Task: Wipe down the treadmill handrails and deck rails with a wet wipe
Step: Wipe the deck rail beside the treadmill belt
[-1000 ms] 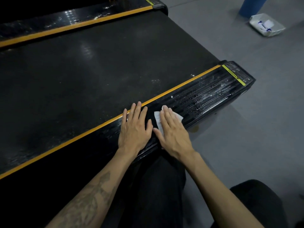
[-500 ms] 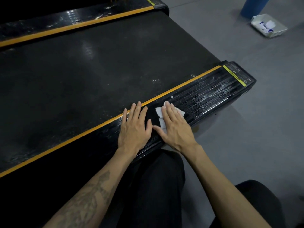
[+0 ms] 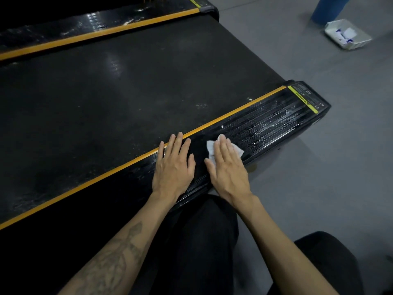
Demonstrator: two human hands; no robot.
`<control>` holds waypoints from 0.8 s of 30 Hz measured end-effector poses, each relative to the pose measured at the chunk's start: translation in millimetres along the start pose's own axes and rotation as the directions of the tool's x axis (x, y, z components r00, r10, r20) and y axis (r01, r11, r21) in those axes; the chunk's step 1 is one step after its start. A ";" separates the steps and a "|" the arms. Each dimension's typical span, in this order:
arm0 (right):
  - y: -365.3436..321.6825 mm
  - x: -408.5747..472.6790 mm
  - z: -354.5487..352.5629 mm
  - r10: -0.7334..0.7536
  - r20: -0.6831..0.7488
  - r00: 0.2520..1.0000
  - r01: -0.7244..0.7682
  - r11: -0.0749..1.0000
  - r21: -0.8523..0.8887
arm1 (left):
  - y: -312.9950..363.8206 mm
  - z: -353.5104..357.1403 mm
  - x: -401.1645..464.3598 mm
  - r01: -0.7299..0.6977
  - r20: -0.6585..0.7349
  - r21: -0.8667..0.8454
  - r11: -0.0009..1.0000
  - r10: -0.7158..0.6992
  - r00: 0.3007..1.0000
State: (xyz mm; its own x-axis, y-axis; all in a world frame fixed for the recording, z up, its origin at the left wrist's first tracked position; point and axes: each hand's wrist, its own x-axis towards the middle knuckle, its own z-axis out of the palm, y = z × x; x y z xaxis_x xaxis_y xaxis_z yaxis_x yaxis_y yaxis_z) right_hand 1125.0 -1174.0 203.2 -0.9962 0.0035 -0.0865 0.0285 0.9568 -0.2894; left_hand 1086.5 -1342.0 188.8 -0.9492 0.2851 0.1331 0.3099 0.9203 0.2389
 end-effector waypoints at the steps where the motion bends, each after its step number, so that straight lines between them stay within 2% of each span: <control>1: -2.4 -1.0 3.1 -0.040 0.008 0.999 0.039 0.999 0.022 | -0.2 0.2 0.0 0.002 0.001 0.002 1.000 -0.002 1.000; 4: 5.2 11.1 -2.7 -0.172 0.040 0.984 0.172 0.985 -0.016 | -0.7 -0.6 -0.3 0.006 0.005 -0.002 1.000 -0.006 1.000; 5: 9.6 16.0 -5.3 -0.165 0.032 0.986 0.166 0.986 -0.028 | -0.5 -0.8 -0.5 0.004 0.001 -0.003 1.000 -0.004 1.000; 8: 9.3 15.2 -5.7 -0.022 -0.017 1.000 0.022 1.000 -0.014 | 0.2 -1.3 0.5 0.005 -0.003 -0.006 1.000 -0.005 1.000; 10: -0.7 6.0 3.3 -0.009 -0.035 0.999 0.009 1.000 -0.013 | 0.1 -0.8 0.1 0.011 0.008 -0.007 1.000 -0.010 1.000; 14: 2.3 21.8 0.8 -0.183 0.039 0.982 0.185 0.979 -0.086 | -0.6 0.0 1.0 0.008 0.012 -0.006 1.000 -0.008 1.000; 16: 10.1 33.1 -6.0 -0.145 0.052 0.988 0.149 0.985 -0.084 | -0.3 -0.3 0.6 0.012 0.008 -0.004 1.000 -0.012 1.000; 18: 10.1 31.3 -8.5 -0.055 0.023 0.998 0.056 0.998 -0.041 | 0.0 -0.8 1.0 0.011 0.010 -0.004 1.000 -0.011 1.000; 20: 2.2 18.6 -1.2 -0.020 -0.009 1.000 0.019 0.997 -0.068 | 0.1 -0.6 0.6 0.012 0.007 -0.001 1.000 -0.012 1.000; 24: -0.8 23.7 1.2 -0.158 0.050 0.986 0.163 0.979 -0.119 | -0.3 -0.1 1.6 0.013 0.016 0.001 1.000 -0.013 1.000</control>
State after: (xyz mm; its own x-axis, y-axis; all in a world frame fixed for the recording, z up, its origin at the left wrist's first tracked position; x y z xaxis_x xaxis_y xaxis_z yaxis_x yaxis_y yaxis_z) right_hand 1101.4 -1175.0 200.2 -0.9830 -0.1619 -0.0870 -0.1439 0.9724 -0.1838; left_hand 1084.9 -1341.8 189.0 -0.9540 0.2770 0.1146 0.2972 0.9243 0.2394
